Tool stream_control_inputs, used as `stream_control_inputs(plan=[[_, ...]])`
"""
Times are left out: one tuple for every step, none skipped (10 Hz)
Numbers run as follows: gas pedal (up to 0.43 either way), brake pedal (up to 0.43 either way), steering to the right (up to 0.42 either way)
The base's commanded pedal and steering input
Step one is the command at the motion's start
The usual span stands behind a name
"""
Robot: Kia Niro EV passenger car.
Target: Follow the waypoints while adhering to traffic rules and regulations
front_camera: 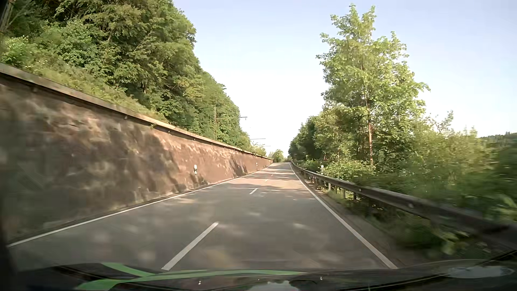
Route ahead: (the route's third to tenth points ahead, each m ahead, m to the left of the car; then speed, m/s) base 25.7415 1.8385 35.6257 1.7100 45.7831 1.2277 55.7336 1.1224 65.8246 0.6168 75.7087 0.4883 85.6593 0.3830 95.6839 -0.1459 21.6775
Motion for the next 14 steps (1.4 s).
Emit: stream_control_inputs(plan=[[0.15,0.0,0.008],[0.157,0.0,0.008],[0.177,0.0,0.007],[0.189,0.0,0.008],[0.189,0.0,0.007],[0.189,0.0,0.006],[0.189,0.0,0.005],[0.169,0.0,0.002],[0.13,0.0,0.001],[0.098,0.0,0.001],[0.098,0.0,0.0],[0.098,0.0,-0.001],[0.098,0.0,-0.003],[0.11,0.0,-0.003]])
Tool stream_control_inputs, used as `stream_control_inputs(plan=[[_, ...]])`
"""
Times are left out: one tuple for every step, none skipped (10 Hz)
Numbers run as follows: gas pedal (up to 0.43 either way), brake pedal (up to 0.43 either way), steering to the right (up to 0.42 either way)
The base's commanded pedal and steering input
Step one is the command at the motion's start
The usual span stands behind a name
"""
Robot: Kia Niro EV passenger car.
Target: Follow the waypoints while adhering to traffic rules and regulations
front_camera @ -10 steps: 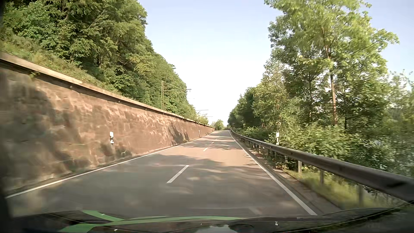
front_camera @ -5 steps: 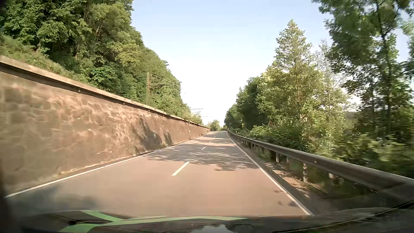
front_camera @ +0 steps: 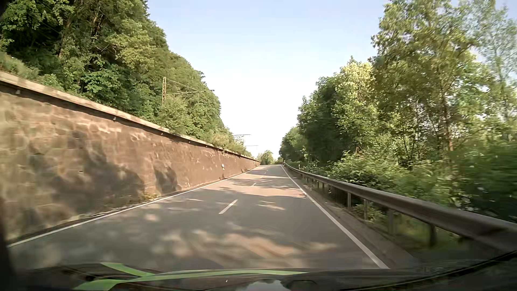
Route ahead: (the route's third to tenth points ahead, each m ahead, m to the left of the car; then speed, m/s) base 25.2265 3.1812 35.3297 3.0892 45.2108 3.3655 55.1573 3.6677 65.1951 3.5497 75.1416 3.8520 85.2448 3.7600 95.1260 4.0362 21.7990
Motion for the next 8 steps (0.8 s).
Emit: stream_control_inputs(plan=[[0.118,0.0,-0.003],[0.15,0.0,-0.003],[0.169,0.0,-0.003],[0.197,0.0,-0.004],[0.209,0.0,-0.003],[0.22,0.0,-0.002],[0.22,0.0,-0.002],[0.209,0.0,-0.003]])
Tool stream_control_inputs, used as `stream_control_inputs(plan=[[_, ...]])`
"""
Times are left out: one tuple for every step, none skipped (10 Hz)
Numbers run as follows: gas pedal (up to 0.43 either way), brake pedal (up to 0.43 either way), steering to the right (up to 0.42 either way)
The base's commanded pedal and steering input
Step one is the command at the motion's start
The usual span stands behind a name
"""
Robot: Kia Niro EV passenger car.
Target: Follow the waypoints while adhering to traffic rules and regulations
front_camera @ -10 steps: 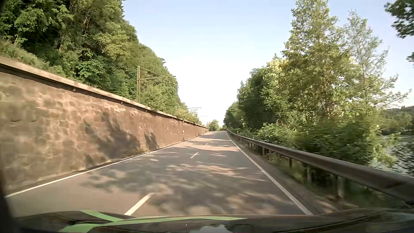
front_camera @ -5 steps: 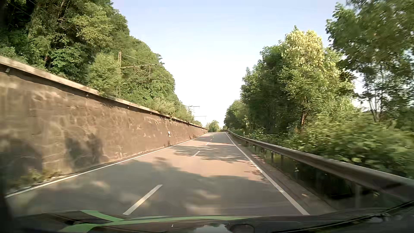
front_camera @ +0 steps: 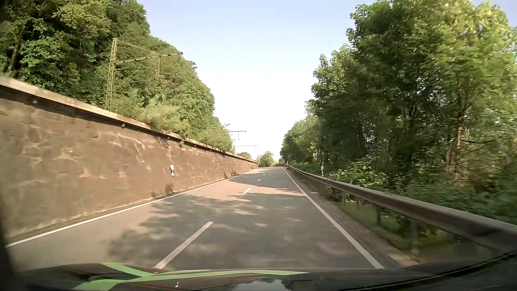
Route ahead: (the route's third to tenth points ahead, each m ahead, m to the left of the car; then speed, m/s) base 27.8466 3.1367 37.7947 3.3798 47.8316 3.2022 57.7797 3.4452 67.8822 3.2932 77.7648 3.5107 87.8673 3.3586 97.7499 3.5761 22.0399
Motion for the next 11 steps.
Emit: stream_control_inputs(plan=[[0.169,0.0,-0.003],[0.13,0.0,-0.003],[0.13,0.0,-0.003],[0.13,0.0,-0.003],[0.13,0.0,-0.003],[0.138,0.0,-0.003],[0.138,0.0,-0.003],[0.15,0.0,-0.003],[0.15,0.0,-0.003],[0.157,0.0,0.0],[0.157,0.0,0.004]])
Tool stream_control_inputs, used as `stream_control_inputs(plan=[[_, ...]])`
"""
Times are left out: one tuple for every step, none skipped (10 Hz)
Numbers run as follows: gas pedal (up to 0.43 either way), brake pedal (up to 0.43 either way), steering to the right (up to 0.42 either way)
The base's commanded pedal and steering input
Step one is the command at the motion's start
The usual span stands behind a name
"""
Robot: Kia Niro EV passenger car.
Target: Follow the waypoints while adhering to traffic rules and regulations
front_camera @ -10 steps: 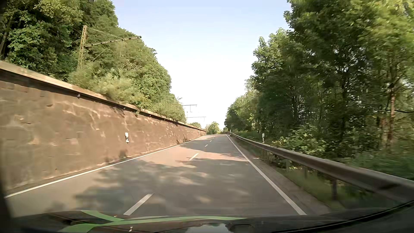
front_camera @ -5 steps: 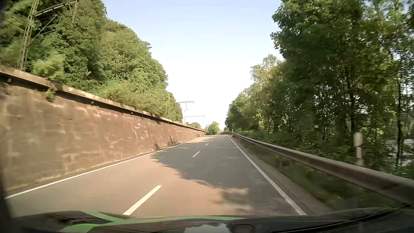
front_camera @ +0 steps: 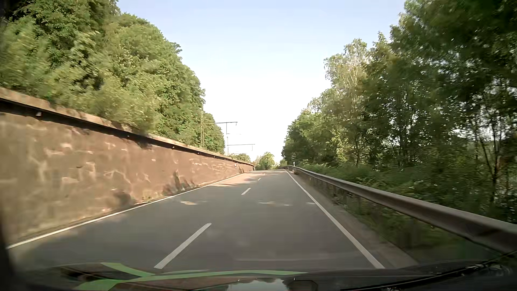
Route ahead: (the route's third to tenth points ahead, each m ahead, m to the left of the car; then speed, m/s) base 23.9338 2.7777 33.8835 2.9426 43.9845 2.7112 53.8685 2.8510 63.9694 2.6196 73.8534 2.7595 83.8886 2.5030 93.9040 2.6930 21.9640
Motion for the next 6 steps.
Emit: stream_control_inputs(plan=[[0.157,0.0,0.003],[0.157,0.0,0.003],[0.157,0.0,0.003],[0.157,0.0,0.003],[0.15,0.0,-0.001],[0.118,0.0,-0.006]])
